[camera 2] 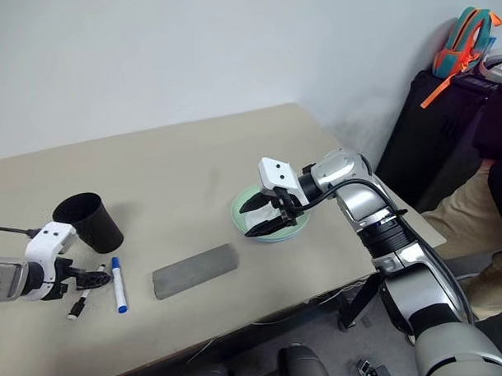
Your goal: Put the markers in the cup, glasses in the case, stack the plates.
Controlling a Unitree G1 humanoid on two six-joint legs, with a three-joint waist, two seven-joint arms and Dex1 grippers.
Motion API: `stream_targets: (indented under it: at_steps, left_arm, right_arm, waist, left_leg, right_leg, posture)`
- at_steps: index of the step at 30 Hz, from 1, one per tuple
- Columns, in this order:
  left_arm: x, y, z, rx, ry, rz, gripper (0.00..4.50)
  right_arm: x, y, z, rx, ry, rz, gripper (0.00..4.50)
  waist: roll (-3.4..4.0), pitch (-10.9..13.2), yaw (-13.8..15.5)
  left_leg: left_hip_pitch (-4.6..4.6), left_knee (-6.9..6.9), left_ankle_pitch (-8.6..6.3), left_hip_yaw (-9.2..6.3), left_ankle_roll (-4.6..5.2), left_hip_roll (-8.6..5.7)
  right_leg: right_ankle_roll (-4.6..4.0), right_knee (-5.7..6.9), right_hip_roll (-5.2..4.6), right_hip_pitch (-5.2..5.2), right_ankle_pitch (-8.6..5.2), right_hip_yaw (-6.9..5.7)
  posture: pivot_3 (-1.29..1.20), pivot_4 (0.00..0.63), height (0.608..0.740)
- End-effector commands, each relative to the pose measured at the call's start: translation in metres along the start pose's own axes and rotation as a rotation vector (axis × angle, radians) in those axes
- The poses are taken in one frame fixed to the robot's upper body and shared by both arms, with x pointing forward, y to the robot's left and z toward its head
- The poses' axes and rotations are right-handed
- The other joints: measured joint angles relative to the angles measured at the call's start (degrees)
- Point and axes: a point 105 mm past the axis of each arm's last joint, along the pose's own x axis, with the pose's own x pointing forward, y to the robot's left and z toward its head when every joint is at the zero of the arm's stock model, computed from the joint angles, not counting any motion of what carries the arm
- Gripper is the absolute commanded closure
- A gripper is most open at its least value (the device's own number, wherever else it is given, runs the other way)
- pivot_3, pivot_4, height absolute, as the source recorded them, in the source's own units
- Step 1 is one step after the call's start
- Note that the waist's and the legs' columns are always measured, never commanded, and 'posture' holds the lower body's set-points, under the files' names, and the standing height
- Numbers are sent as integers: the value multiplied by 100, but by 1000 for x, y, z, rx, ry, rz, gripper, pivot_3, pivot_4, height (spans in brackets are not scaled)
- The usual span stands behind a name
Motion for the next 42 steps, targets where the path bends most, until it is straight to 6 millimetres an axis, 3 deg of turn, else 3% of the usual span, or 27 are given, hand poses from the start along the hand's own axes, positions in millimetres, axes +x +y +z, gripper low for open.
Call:
stream_targets:
  at_steps: [1, 9, 24, 29, 38, 42]
  left_arm:
    - [1, 1, 11, 16, -29, 10, 39]
    - [6, 1, 17, 20, -21, 3, 39]
    - [10, 3, 5, -2, 20, -10, 39]
    - [10, 3, 0, -6, 31, -15, 1216]
    - [9, 3, -3, -19, 37, -21, 4482]
    - [9, 4, -6, -24, 43, -16, 4482]
  right_arm:
    - [-8, -5, 9, -52, -2, -27, 1779]
    - [-24, -13, 16, -64, -41, -47, 1779]
    - [-41, -26, 24, -102, -68, -109, 1779]
    - [-43, -26, 22, -101, -64, -114, 1779]
    - [-42, -28, 23, -106, -60, -116, 1779]
    - [-42, -29, 23, -108, -56, -118, 1779]
  waist:
    - [-2, -1, -1]
    - [-2, -1, -4]
    - [0, 0, -12]
    - [0, 0, -12]
    - [0, 0, -11]
    - [1, 0, -13]
  left_leg:
    - [0, 0, 0, 0, 0, 0]
    - [-1, 0, 0, 0, 1, -1]
    - [3, 0, 1, 1, 1, -1]
    - [3, 0, 1, 3, 2, -2]
    - [4, 0, 1, 2, 1, -2]
    - [3, 0, 1, 3, 2, -2]
  right_leg:
    - [0, 0, 0, 0, 0, 0]
    - [0, 0, 1, 0, 0, 2]
    - [1, 4, 1, 2, 0, 4]
    - [1, 4, 0, 2, 0, 6]
    - [1, 4, 0, 3, 0, 5]
    - [1, 4, 0, 2, 0, 6]
  posture:
    - [0, 0, 738]
    - [0, 0, 738]
    - [0, 0, 738]
    - [0, 0, 738]
    - [0, 0, 738]
    - [0, 0, 738]
